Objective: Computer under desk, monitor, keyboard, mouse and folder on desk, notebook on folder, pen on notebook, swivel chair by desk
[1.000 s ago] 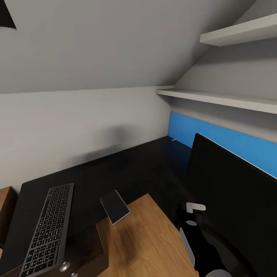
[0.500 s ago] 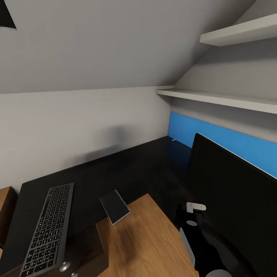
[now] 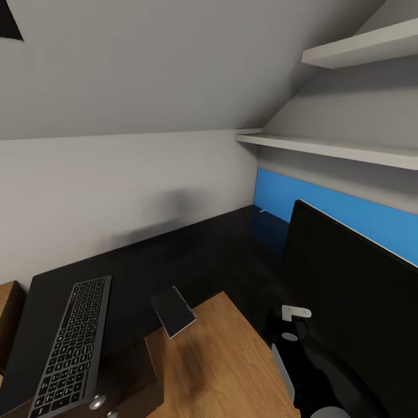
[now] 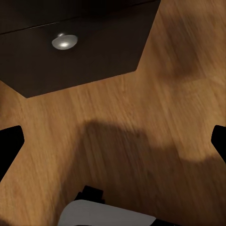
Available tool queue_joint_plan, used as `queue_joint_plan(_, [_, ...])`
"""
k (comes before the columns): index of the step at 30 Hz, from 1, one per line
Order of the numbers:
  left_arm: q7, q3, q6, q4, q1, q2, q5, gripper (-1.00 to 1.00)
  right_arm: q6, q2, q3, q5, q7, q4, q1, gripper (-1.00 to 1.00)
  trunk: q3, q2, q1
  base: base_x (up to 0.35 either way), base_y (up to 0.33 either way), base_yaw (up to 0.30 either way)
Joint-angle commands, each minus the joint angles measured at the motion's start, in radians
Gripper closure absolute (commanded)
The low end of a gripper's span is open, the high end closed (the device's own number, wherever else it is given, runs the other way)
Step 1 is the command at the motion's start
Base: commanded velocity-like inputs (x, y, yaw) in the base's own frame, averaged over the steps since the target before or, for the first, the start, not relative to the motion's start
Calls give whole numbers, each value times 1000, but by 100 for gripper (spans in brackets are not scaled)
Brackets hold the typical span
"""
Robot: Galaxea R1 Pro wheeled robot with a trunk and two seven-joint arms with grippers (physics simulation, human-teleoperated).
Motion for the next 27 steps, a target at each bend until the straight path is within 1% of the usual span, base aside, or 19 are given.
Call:
queue_joint_plan(1, [4,-2,-3,0,-1,0,0,-100,8,1,-2,7,0,-2,0,-100,-4,-8,4,0,0,0])
queue_joint_plan(17, [6,-2,-3,0,-1,0,0,-100,4,0,-3,7,0,-3,0,-100,-55,-120,65,0,0,0])
queue_joint_plan(21, [6,-2,-3,0,-1,0,0,-100,-5,0,-3,7,-1,-3,0,-100,-55,-120,65,0,0,0])
queue_joint_plan(27, [6,-2,-3,0,-1,0,0,-100,-22,-1,-15,7,-4,-4,0,-100,-55,-120,65,0,0,0])
